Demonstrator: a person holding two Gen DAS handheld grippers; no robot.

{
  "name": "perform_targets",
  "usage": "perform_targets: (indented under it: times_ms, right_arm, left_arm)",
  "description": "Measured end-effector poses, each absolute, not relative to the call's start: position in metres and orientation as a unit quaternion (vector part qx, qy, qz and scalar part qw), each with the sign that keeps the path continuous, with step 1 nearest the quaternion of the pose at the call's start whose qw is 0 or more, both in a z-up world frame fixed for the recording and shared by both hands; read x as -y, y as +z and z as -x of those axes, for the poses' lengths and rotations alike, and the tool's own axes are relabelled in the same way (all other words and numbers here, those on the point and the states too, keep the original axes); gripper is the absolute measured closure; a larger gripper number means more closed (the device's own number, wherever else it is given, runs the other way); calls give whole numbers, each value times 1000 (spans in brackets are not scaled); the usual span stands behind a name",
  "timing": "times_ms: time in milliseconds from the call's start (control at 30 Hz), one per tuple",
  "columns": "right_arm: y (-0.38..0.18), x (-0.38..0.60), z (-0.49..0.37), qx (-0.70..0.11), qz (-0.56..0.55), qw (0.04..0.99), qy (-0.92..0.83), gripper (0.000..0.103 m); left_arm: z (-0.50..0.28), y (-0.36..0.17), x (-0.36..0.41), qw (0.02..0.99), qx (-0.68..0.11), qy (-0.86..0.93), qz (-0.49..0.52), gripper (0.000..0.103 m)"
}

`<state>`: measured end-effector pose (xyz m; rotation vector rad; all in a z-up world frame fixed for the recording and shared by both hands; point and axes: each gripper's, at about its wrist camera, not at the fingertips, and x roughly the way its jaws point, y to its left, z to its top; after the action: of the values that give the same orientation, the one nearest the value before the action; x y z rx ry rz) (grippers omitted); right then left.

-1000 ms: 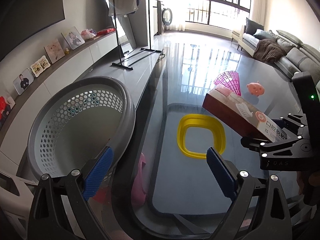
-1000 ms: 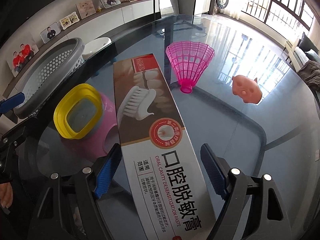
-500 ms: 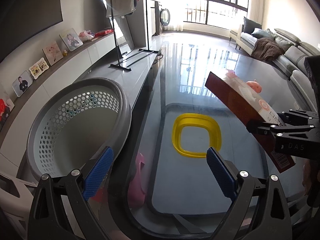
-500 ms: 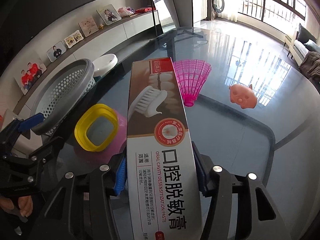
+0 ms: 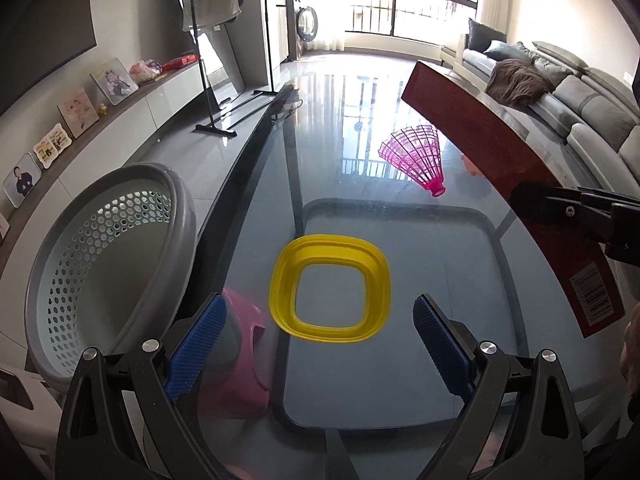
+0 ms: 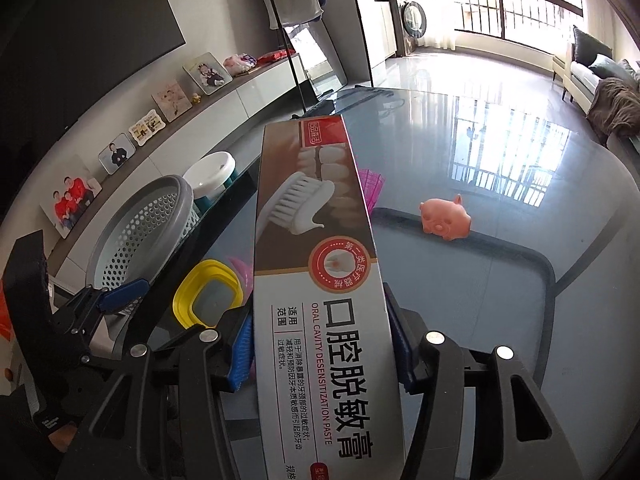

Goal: Collect trash
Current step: 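Grasp the yellow square lid with the left tool while the right tool holds the box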

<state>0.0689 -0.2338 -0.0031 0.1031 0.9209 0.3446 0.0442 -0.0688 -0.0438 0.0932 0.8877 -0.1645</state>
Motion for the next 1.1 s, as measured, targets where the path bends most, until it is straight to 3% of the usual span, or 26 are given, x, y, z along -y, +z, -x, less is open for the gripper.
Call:
perform_targets:
  times_ms: [267,333,400,467,700,1100]
  right_arm:
    - [1,237,-68,-436,-57,882,168,50]
    - [1,237,-68,-436,-57,882,169,50]
    - [0,237,-67,-436,-58,882,170,50]
    - [0,237,-67,-436,-58,882,169,50]
    - [0,238,-66,-435,-59,883,168,50]
    - [9,210,-75,-419,-60,886,188,50]
  left_arm:
    - [-59,-57,81,891,-445,-83,-44,10]
    - [-60,-60,83,890,-447,-85,-41,16]
    - [-61,-63,82,885,-454,-92,-36,31]
    - [-61,-64,81,885,-455,-94,-31,34]
    - [-52,-54,70,895,-436,-88,-29,34]
    - [-29,7,47,933,-353,-62,-45,34]
